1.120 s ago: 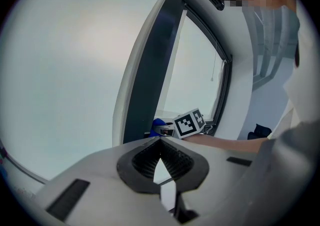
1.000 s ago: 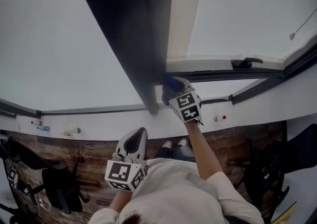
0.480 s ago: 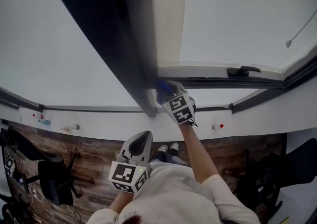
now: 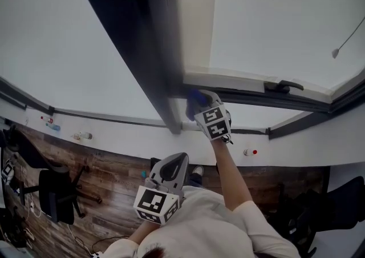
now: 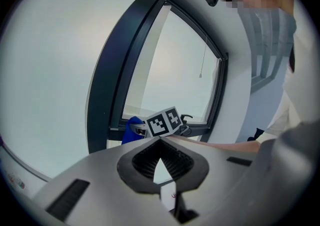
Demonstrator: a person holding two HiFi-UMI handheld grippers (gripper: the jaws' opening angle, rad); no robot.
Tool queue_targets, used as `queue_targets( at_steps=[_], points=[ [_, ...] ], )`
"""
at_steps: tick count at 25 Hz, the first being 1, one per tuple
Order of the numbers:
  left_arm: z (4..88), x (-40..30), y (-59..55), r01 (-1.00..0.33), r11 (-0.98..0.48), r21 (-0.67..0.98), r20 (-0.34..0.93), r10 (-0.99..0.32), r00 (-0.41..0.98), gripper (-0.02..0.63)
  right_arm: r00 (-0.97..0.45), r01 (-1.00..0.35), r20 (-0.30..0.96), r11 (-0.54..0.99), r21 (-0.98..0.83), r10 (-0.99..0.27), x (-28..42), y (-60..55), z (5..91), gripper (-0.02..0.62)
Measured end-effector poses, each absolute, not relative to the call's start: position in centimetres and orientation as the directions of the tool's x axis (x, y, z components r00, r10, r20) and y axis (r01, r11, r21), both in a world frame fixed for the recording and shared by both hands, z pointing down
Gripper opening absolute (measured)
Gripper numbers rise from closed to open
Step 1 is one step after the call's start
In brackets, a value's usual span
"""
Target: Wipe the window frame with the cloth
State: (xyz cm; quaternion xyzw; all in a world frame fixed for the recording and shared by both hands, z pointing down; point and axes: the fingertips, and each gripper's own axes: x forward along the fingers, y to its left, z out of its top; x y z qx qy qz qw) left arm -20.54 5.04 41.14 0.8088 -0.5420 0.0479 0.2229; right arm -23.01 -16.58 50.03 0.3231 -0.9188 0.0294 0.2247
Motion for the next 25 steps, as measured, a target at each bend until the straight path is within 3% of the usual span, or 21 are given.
queue_targets(
  at_steps=[25],
  points=[
    [40.9, -20.7, 3.3, -0.889, -0.343, 0.304, 0.31, -0.846, 0.433, 0.005, -0.667, -0.623, 0.424, 0.771, 0.135, -0.613, -22.0, -16.7, 49.9, 0.051]
  ],
)
